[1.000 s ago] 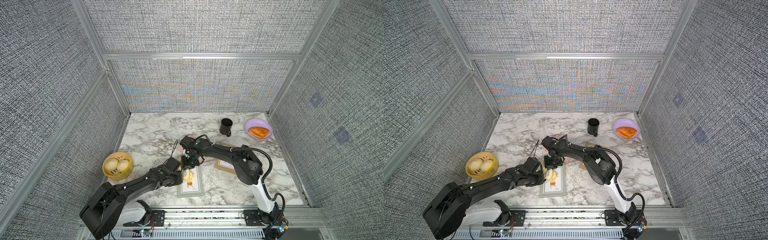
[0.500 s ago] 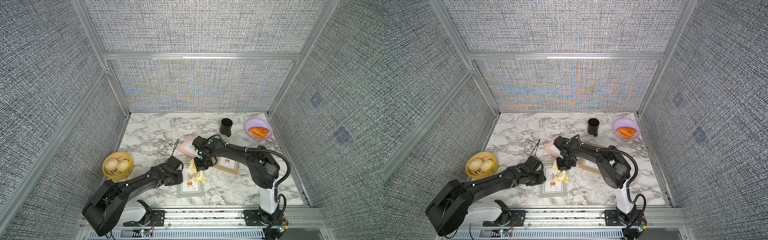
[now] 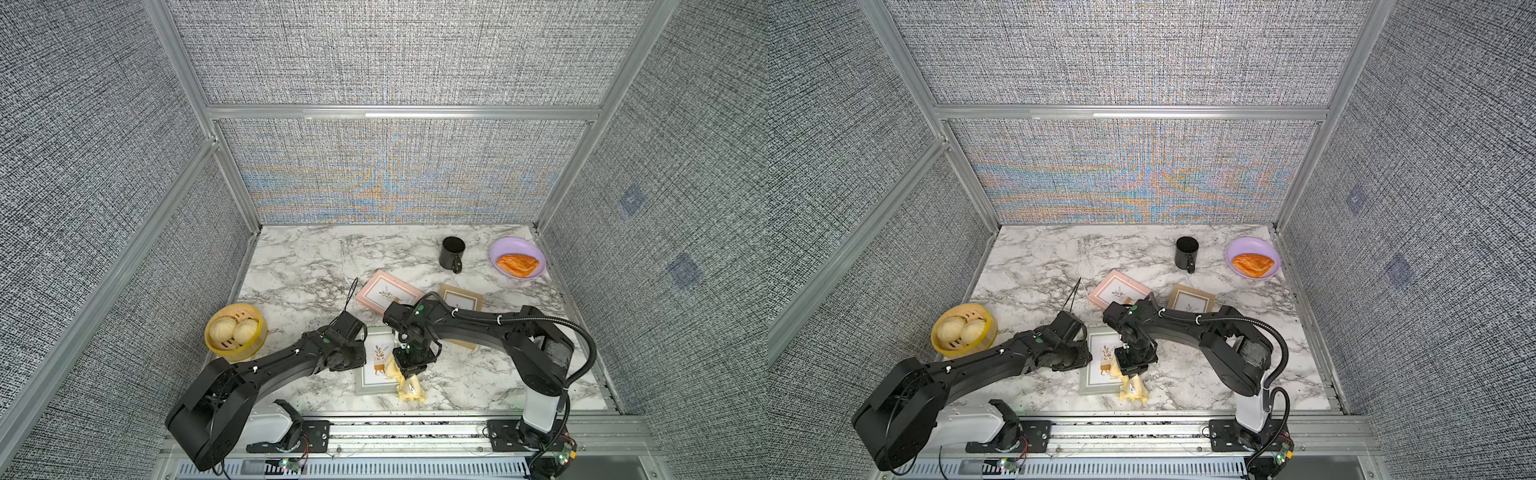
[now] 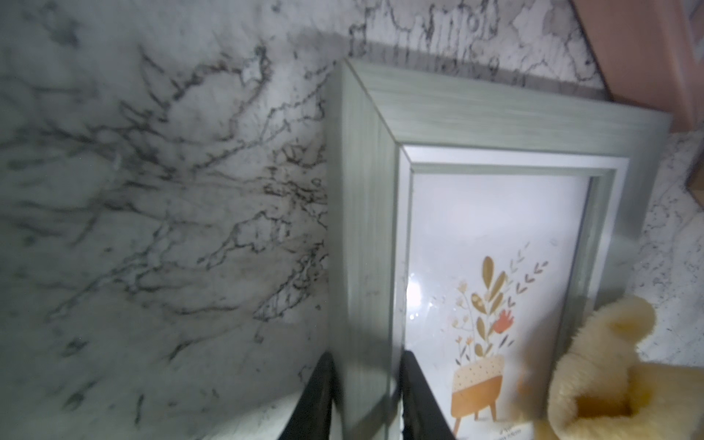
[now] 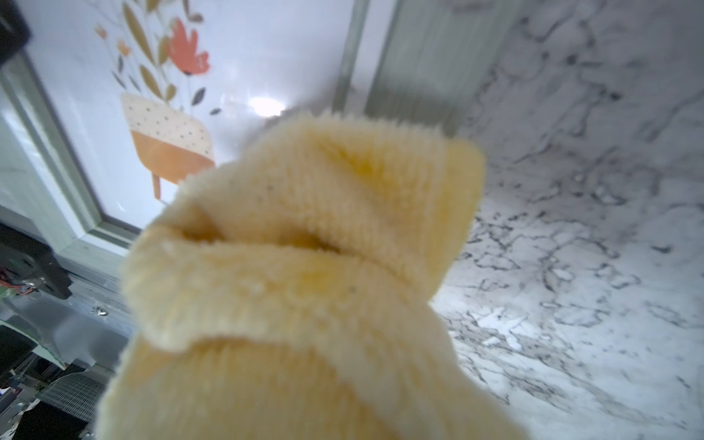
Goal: Wipe the picture frame with a cloth
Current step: Wipe the dirt from the picture frame.
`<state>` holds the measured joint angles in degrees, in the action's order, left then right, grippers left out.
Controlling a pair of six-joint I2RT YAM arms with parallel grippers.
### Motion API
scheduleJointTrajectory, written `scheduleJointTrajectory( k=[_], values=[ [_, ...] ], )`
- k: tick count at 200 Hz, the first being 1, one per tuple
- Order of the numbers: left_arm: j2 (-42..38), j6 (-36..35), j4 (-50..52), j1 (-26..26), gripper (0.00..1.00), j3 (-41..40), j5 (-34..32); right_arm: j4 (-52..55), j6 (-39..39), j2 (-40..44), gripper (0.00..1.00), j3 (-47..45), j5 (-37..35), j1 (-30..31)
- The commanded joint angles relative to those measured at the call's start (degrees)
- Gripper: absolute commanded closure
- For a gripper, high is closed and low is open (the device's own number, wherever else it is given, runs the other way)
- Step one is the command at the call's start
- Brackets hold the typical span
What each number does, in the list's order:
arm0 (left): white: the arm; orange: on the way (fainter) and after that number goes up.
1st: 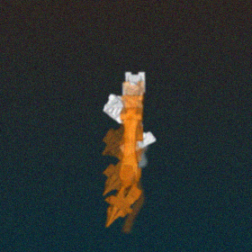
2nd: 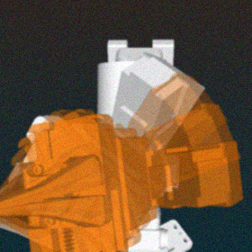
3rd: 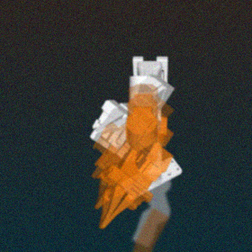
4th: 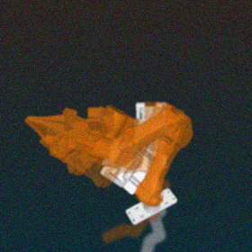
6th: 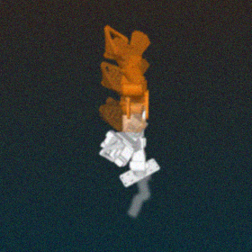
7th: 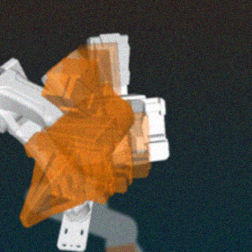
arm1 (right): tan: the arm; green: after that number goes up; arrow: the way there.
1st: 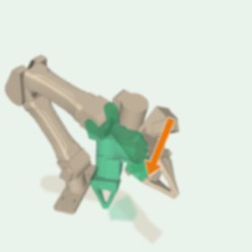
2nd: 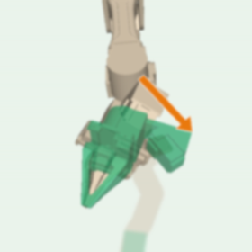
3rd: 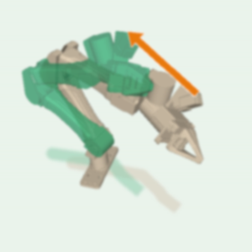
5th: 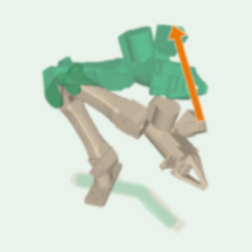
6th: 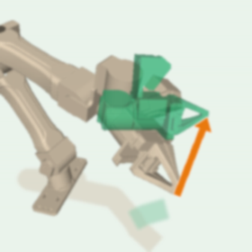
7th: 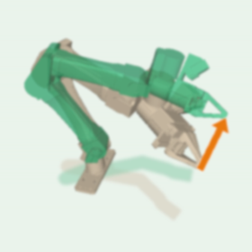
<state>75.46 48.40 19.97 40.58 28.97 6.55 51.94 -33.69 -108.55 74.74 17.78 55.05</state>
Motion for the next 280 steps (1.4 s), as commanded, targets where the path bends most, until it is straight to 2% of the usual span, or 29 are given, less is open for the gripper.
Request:
scheduleJointTrajectory(
  k=[1,44,76,108,156,185,233,280],
  values=[
    [2.6,0.0,20.1,-0.1,1.0,-2.6,-3.2,-1.1,2.1,-2.3,1.0,3.7,-5.1,-1.9],
    [3.9,-0.7,19.6,-0.1,1.0,-2.5,-2.4,-0.1,6.2,-8.6,1.0,15.3,-8.0,-7.0],
    [4.0,-0.8,19.5,-0.1,1.0,-2.5,-2.3,1.2,7.8,-12.1,1.0,19.8,-7.6,-7.5],
    [4.2,-0.9,19.5,0.0,1.0,-2.5,-2.2,-0.2,6.3,-9.0,1.0,13.1,-5.9,-5.1],
    [4.1,-0.9,19.6,0.0,1.0,-2.5,-2.1,-2.9,-0.8,1.1,1.0,-3.7,-2.8,1.9],
    [3.8,-0.8,19.6,0.1,1.0,-2.6,-2.2,-4.5,-2.8,2.2,1.0,-7.1,-2.1,3.7],
    [4.2,-1.2,19.6,0.1,1.0,-2.4,-2.1,-3.0,1.4,-2.1,1.0,2.7,-6.7,-2.0],
    [4.9,-1.6,19.2,0.1,1.0,-2.4,-1.9,-0.5,6.1,-8.9,1.0,15.1,-7.9,-6.9]
  ],
)
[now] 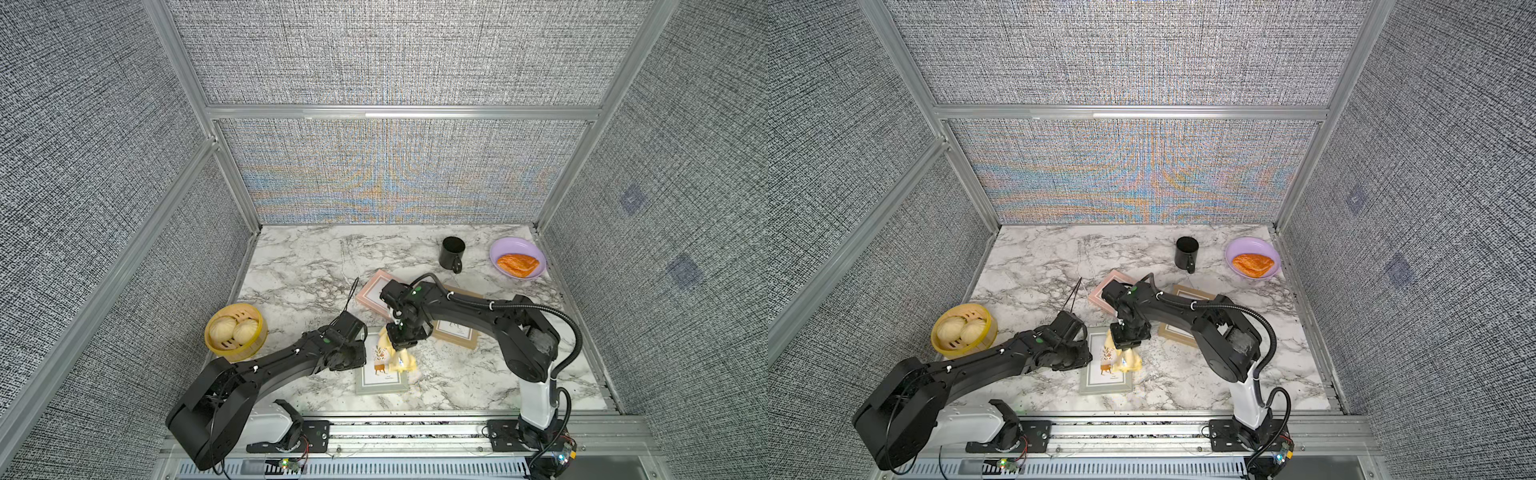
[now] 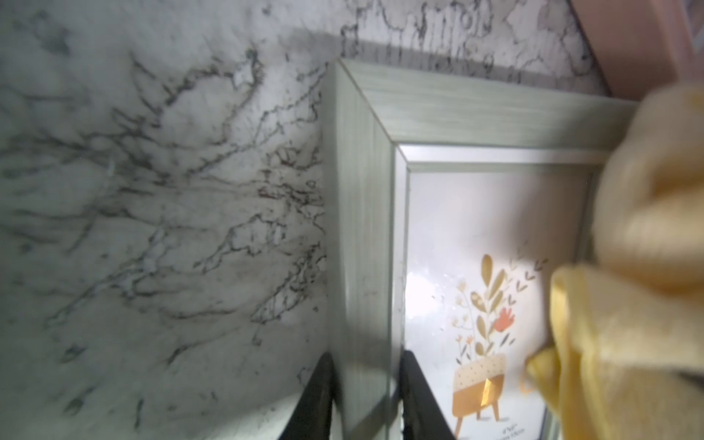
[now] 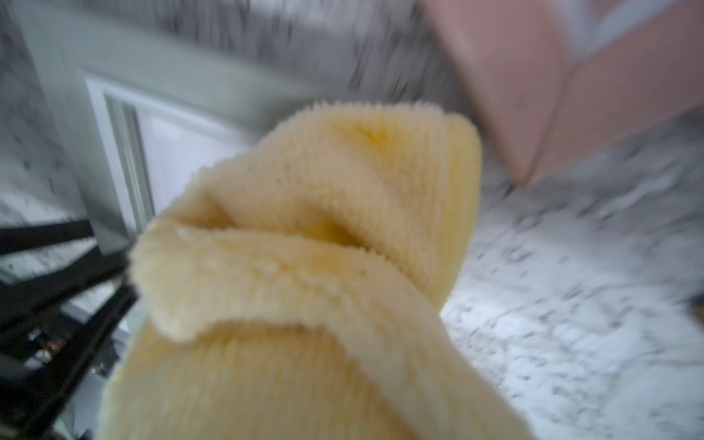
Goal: Wipe the picture frame with a cloth
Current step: Wipe the dirt from the picture frame.
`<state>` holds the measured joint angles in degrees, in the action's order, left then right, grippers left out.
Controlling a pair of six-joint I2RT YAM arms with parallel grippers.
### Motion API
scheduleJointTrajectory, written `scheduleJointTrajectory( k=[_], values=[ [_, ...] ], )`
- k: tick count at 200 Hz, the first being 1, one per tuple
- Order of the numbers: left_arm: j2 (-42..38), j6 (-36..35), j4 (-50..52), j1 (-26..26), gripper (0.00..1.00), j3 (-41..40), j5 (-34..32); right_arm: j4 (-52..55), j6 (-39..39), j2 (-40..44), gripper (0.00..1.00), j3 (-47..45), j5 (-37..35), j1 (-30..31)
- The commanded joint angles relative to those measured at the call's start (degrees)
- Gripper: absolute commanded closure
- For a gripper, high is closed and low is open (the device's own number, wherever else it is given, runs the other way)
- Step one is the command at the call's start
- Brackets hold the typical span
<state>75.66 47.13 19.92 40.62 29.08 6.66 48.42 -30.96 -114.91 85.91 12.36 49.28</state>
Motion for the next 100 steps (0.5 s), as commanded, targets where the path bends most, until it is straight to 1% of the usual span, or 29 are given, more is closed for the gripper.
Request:
scheduleJointTrajectory(
  k=[1,19,38,62,84,100],
  values=[
    [4.7,-0.3,19.2,0.1,1.0,-2.5,-2.0,3.0,3.4,-2.7,1.0,4.1,-2.4,-1.2],
    [4.6,-0.3,19.2,0.2,1.0,-2.6,-1.9,4.0,4.5,-4.6,1.0,6.0,-2.4,-1.4],
    [4.6,-0.4,19.0,0.4,1.0,-2.6,-1.7,4.0,4.2,-3.9,1.0,4.1,-1.6,-0.7],
    [4.8,-0.4,19.0,0.6,1.0,-2.6,-1.7,2.7,1.6,0.7,1.0,-4.0,-0.2,1.1],
    [4.8,-0.3,19.0,0.7,1.0,-2.6,-1.7,1.1,-2.4,6.3,1.0,-12.6,1.4,4.2],
    [5.0,-0.4,18.9,0.7,1.0,-2.5,-1.7,0.5,-5.1,8.8,1.0,-16.8,2.7,6.8]
  ],
)
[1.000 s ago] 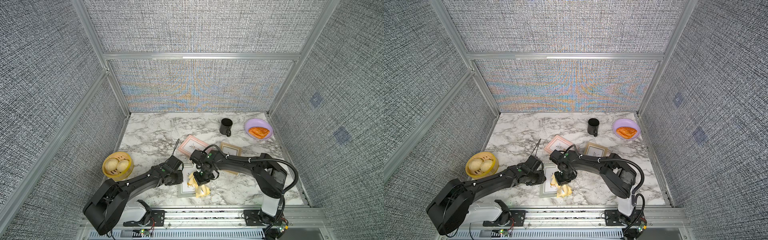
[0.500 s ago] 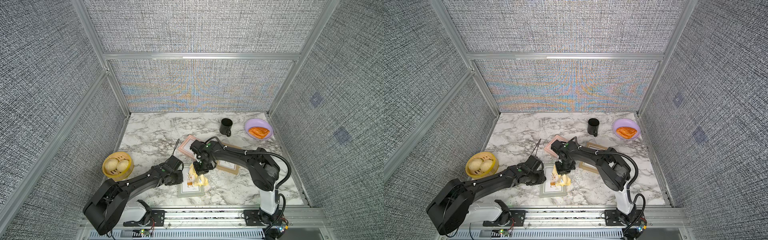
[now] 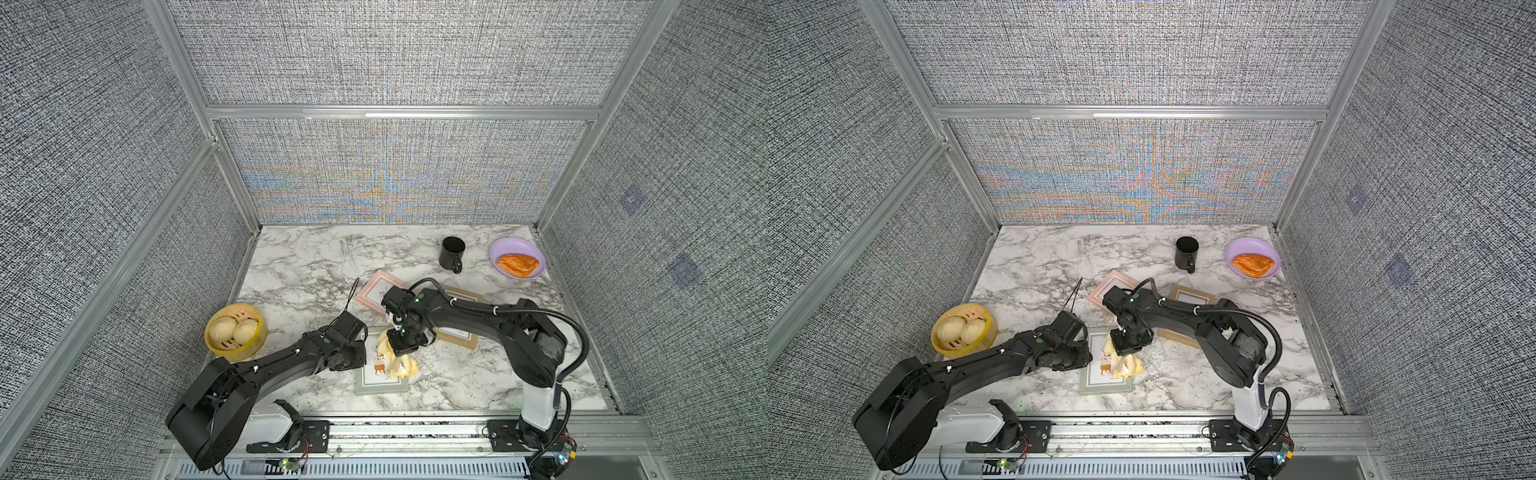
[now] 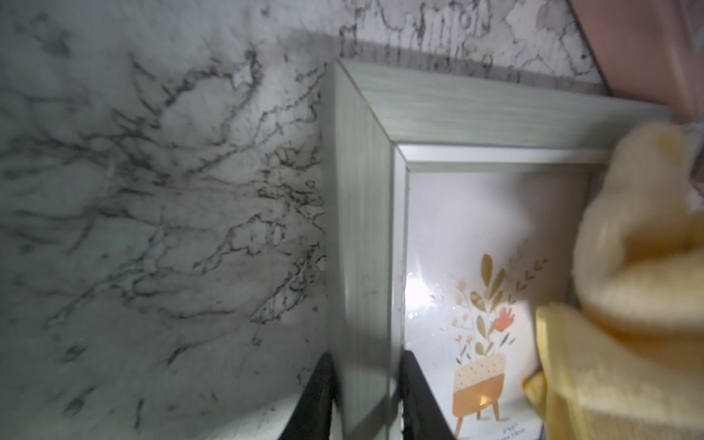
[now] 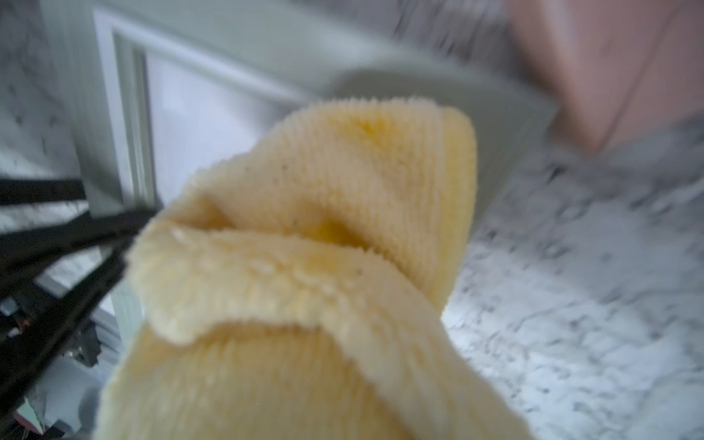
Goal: Wipe the picture frame with a cloth
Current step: Wipe the dirt from the picture frame.
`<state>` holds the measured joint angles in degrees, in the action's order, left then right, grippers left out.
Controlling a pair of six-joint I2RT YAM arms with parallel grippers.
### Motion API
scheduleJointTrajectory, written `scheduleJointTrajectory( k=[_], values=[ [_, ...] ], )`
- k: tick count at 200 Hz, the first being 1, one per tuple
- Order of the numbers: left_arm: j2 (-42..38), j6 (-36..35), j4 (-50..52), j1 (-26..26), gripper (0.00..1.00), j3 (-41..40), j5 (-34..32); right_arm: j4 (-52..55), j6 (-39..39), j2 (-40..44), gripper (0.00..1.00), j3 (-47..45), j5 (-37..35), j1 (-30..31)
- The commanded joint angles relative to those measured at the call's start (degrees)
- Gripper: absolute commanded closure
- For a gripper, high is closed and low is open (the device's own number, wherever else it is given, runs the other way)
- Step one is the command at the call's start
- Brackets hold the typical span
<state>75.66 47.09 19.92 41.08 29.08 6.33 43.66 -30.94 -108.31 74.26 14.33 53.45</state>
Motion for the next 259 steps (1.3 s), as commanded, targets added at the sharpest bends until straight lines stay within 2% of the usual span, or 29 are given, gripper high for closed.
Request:
scheduleJointTrajectory(
  k=[1,35,98,131,151,165,210,232,259],
  values=[
    [5.1,-0.3,19.0,0.2,1.0,-2.5,-1.4,5.2,-5.2,2.3,1.0,-5.3,0.7,2.8],
    [5.2,-0.3,19.0,0.2,1.0,-2.4,-1.3,4.8,-5.8,2.0,1.0,-5.9,0.1,4.1],
    [5.0,-0.4,19.1,0.3,1.0,-2.5,-1.3,8.6,4.5,-7.0,1.0,13.4,-5.4,-5.0],
    [5.6,-0.8,18.8,0.3,1.0,-2.4,-1.0,12.5,10.0,-11.8,1.0,20.8,-6.6,-6.5],
    [5.9,-1.0,18.7,0.4,1.0,-2.4,-0.7,12.0,9.5,-9.9,1.0,17.6,-4.8,-5.9],
    [5.5,-0.9,18.6,0.4,1.0,-2.4,-0.3,10.8,7.4,-6.5,1.0,11.9,-3.5,-4.8],
    [4.7,-0.4,18.3,0.9,1.0,-2.9,0.7,6.7,-4.1,4.7,1.0,-3.8,-2.8,3.5],
    [4.5,-0.2,18.1,1.1,1.0,-3.0,1.3,4.0,-8.3,6.1,1.0,-5.7,-3.7,6.1],
    [3.9,0.1,17.3,1.1,1.0,-3.2,2.6,2.9,-11.7,6.2,1.0,-2.8,-5.2,8.8]
  ],
)
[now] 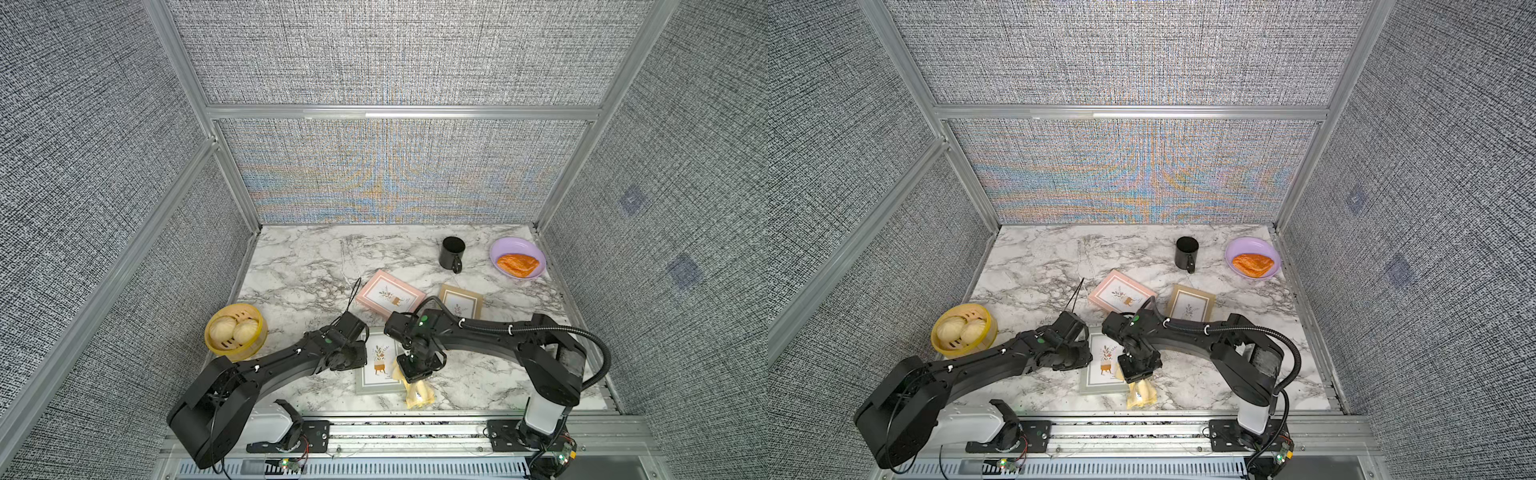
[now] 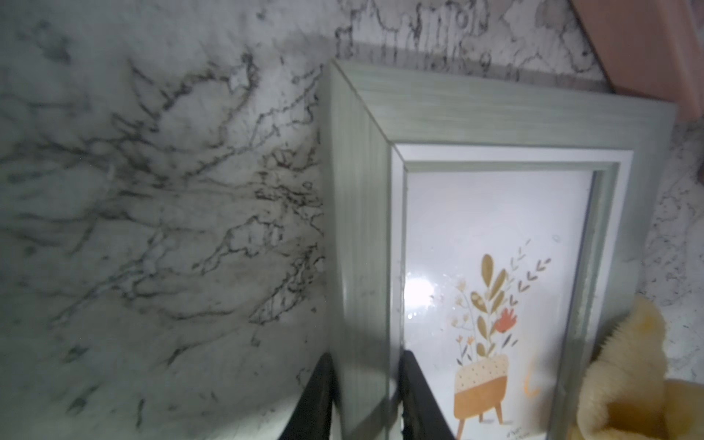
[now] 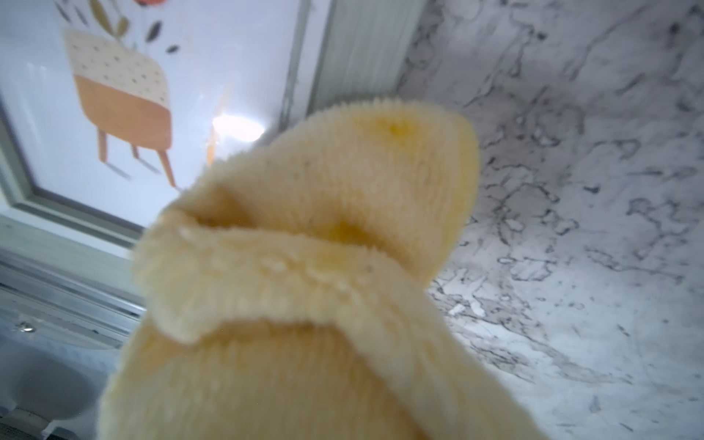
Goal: Wipe the picture frame with a cloth
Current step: Wipe the dirt from the picture frame.
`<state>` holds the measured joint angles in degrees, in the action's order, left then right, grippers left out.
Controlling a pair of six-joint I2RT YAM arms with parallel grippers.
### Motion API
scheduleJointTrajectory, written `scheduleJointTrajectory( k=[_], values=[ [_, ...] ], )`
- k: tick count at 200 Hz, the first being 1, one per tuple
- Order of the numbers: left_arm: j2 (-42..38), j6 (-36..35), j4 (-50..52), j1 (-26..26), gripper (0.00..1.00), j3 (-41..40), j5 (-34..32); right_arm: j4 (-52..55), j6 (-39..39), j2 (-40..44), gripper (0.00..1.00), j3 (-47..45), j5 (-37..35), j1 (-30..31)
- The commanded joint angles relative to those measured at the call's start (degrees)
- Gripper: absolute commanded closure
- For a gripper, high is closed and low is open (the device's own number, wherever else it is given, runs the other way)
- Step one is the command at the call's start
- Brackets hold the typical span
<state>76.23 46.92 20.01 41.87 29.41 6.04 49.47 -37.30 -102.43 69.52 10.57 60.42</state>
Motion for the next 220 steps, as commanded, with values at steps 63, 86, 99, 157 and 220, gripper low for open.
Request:
scheduleJointTrajectory(
  k=[63,86,99,157,220],
  values=[
    [-0.1,4.5,16.4,0.5,1.0,-3.0,3.8,-8.1,-12.0,3.1,1.0,-2.7,-3.4,3.9],
    [0.5,6.0,14.7,0.7,1.0,-2.6,5.1,-11.7,-12.9,4.6,1.0,-6.3,-3.4,2.3],
    [1.2,7.0,13.6,1.3,1.0,-2.5,5.3,-13.5,-13.0,4.4,1.0,-6.7,-2.8,2.1],
    [2.6,10.4,11.3,4.0,1.0,-2.8,5.4,-17.9,-14.0,-1.3,1.0,-1.6,0.3,5.1],
    [3.5,12.5,9.8,4.4,1.0,-2.7,5.7,-15.7,-15.0,0.9,1.0,-5.5,-1.8,3.6]
  ],
)
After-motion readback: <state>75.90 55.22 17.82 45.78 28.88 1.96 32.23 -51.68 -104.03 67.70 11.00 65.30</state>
